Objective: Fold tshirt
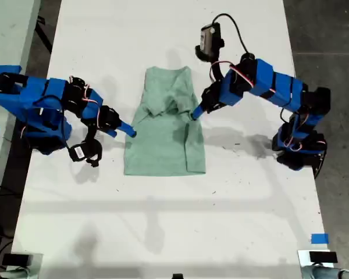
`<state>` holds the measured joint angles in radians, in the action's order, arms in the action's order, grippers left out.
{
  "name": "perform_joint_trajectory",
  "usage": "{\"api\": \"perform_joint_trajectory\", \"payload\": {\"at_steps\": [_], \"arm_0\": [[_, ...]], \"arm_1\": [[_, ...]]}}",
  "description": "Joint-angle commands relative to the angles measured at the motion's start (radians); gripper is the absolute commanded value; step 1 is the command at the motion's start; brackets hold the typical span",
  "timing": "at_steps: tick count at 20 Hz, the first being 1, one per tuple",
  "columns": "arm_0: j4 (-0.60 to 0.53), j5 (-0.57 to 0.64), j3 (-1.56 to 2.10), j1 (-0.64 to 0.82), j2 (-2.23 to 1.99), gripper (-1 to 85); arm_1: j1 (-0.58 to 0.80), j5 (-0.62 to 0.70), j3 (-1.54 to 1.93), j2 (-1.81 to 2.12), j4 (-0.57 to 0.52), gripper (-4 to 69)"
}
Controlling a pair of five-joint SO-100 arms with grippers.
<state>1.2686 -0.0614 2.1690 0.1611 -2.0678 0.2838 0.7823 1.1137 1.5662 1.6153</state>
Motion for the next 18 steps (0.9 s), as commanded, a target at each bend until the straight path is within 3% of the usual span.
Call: {"api": "perform_joint_trajectory", "payload": {"at_steps": [1,9,18], "arm_0": [[0.006,-0.014,-0.048,0.011,0.012,28.0],[0.078,0.044,-0.075,0.109,0.064,28.3],[-0.216,0.124,-0.067,0.163,0.479,28.9]], "arm_1": [[0.02,0.002,0.097,0.181,-0.04,21.3],[0.015,-0.023,0.337,0.38,-0.083,21.8],[0.003,-0.058,0.517,0.534,-0.123,22.4]]}}
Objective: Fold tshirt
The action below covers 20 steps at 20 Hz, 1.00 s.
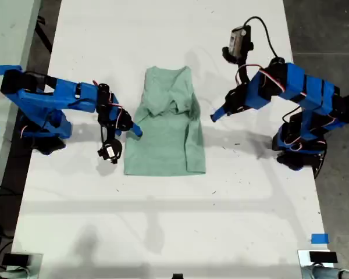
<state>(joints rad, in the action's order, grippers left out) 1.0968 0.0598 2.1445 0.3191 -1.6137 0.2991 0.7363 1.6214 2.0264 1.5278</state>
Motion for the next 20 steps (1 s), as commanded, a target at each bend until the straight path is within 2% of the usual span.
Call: {"api": "perform_joint_trajectory", "payload": {"at_steps": [1,3,6,7,14,20], "arm_0": [[-0.06,0.0,-0.043,0.0,0.044,28.4],[-0.083,-0.006,-0.041,-0.005,0.074,25.6],[-0.08,-0.055,-0.025,-0.005,0.048,3.6],[-0.071,-0.066,-0.025,-0.009,0.025,0.1],[0.101,-0.106,-0.1,-0.037,-0.095,0.1],[0.129,-0.067,-0.46,-0.072,0.129,0.1]], "arm_1": [[-0.011,-0.017,0.037,0.097,-0.043,22.5],[-0.009,-0.025,0.094,0.143,-0.06,22.8],[-0.003,-0.031,0.173,0.199,-0.087,23.3],[-0.002,-0.032,0.193,0.21,-0.092,23.3],[0.017,-0.02,0.236,0.227,-0.115,23.6],[0.005,-0.037,0.241,0.225,-0.121,23.5]]}}
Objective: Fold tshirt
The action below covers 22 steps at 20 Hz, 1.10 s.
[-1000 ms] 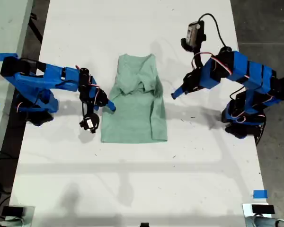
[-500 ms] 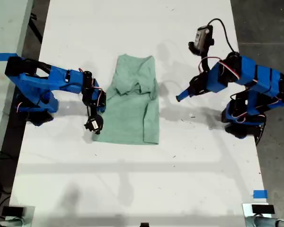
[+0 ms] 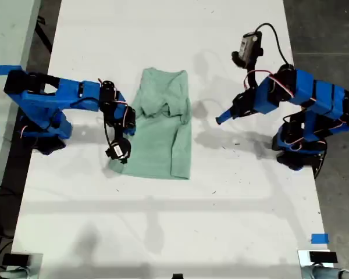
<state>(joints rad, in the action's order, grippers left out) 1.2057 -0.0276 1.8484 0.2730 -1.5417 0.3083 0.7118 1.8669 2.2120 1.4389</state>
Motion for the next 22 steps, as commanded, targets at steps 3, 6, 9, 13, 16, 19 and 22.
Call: {"api": "perform_joint_trajectory", "payload": {"at_steps": [3,6,9,13,16,19,22], "arm_0": [[0.138,0.057,-0.525,-0.046,0.356,0.1],[0.202,0.084,-0.762,-0.041,0.572,0.1],[0.19,0.089,-0.762,-0.014,0.607,9.1],[0.209,0.094,-0.762,0.008,0.586,24.4],[0.304,0.098,-0.762,0.02,0.457,26.7],[0.453,0.114,-0.746,0.032,0.273,26.1],[0.459,0.149,-0.58,0.044,0.017,26.9]], "arm_1": [[-0.018,-0.025,-0.002,0.038,-0.043,23.4],[-0.034,-0.038,-0.002,0.041,-0.043,23.2],[-0.049,-0.051,0.006,0.043,-0.043,23.1],[-0.052,-0.054,0.009,0.054,-0.043,23.1],[-0.052,-0.052,0.011,0.06,-0.043,23.1],[-0.052,-0.051,0.011,0.063,-0.041,23.2],[-0.055,-0.049,0.003,0.064,-0.029,23.2]]}}
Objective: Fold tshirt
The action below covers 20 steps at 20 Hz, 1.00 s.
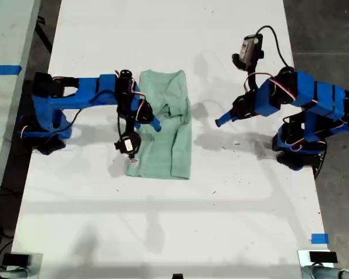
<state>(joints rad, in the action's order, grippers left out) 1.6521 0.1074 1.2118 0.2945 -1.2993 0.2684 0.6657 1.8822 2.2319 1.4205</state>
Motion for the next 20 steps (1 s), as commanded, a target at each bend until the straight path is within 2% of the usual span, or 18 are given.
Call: {"api": "perform_joint_trajectory", "payload": {"at_steps": [1,4,8,9,12,17,20], "arm_0": [[0.012,0.015,0.12,0.028,-0.307,26.9],[0.012,-0.009,0.307,0.008,-0.48,25.0],[-0.026,-0.155,0.537,-0.103,-0.687,21.2],[-0.083,-0.207,0.627,-0.137,-0.785,20.0],[-0.351,-0.339,0.954,-0.202,-1.031,17.6],[-0.541,-0.368,0.914,-0.273,-0.767,19.5],[-0.589,-0.362,0.834,-0.31,-0.577,20.9]], "arm_1": [[-0.021,-0.006,-0.018,0.046,-0.006,23.2],[-0.054,-0.028,-0.041,0.04,-0.003,23.5],[-0.118,-0.077,-0.1,-0.012,0.006,25.8],[-0.14,-0.095,-0.124,-0.043,0.006,26.5],[-0.219,-0.152,-0.267,-0.255,-0.026,30.3],[-0.304,-0.198,-0.644,-0.741,-0.012,33.0],[-0.331,-0.212,-0.808,-0.943,0.003,33.3]]}}
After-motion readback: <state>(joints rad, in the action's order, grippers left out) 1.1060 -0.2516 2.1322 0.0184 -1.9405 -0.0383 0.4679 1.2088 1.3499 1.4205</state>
